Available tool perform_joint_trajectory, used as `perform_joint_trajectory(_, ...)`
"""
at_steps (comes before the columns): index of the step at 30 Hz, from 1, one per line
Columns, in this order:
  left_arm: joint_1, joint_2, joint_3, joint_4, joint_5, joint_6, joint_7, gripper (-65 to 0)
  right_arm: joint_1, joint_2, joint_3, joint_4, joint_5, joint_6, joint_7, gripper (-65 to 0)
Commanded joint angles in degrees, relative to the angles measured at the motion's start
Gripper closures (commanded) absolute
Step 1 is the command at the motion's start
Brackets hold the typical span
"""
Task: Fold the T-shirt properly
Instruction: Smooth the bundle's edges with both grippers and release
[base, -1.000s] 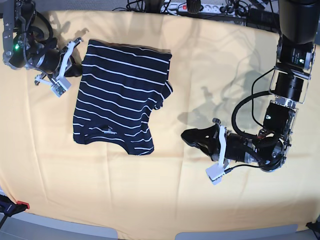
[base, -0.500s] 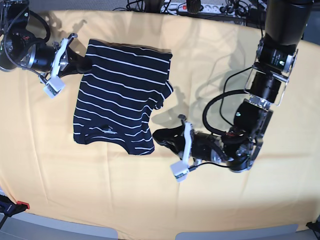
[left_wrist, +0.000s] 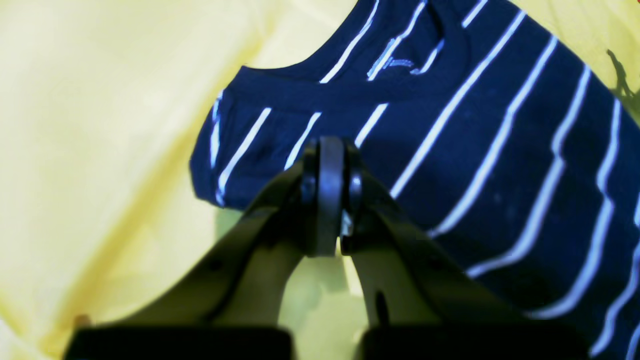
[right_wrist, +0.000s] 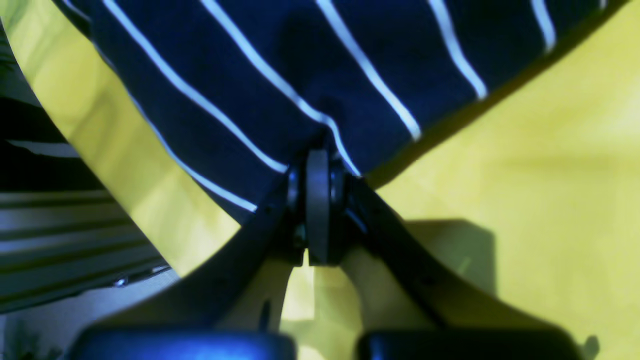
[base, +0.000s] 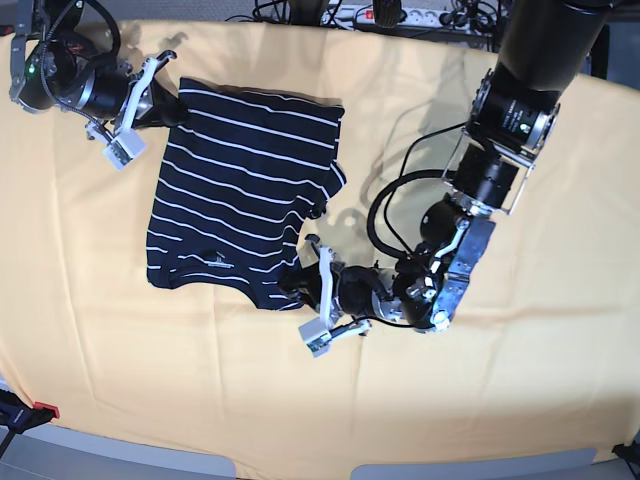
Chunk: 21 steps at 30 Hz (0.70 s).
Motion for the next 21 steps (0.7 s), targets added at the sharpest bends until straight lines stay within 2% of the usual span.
perform_joint_trajectory(1,-2.1,0.5,-0.4,0.0,-0.5,-0.3,-2.0,0.0,0.1,0.5,0.5,0.7,0.9,0.3,1.1,0.0)
perform_joint_trajectory(5,-2.1,0.9,-0.4,-3.3,3.6,-0.3,-6.3,0.0,0.1,0.4,0.5,0.7,1.1,0.3,1.2,0.0)
perform_joint_trajectory(9,-2.1,0.7,-0.4,-5.7,7.7,-0.3,-6.3,0.0,0.1,0.4,0.5,0.7,1.0,0.3,1.2,0.0)
perform_joint_trajectory(19,-3.3,-8.5,-0.4,-6.4,7.7,-0.3,-6.4,0.0,0.1,0.4,0.5,0.7,1.1,0.3,1.1,0.0)
perform_joint_trajectory(21,-4.4,-10.2,-0.4,-6.4,6.2,-0.3,-5.9,0.0,0.5,0.4,0.5,0.7,1.0,0.3,1.4,0.0)
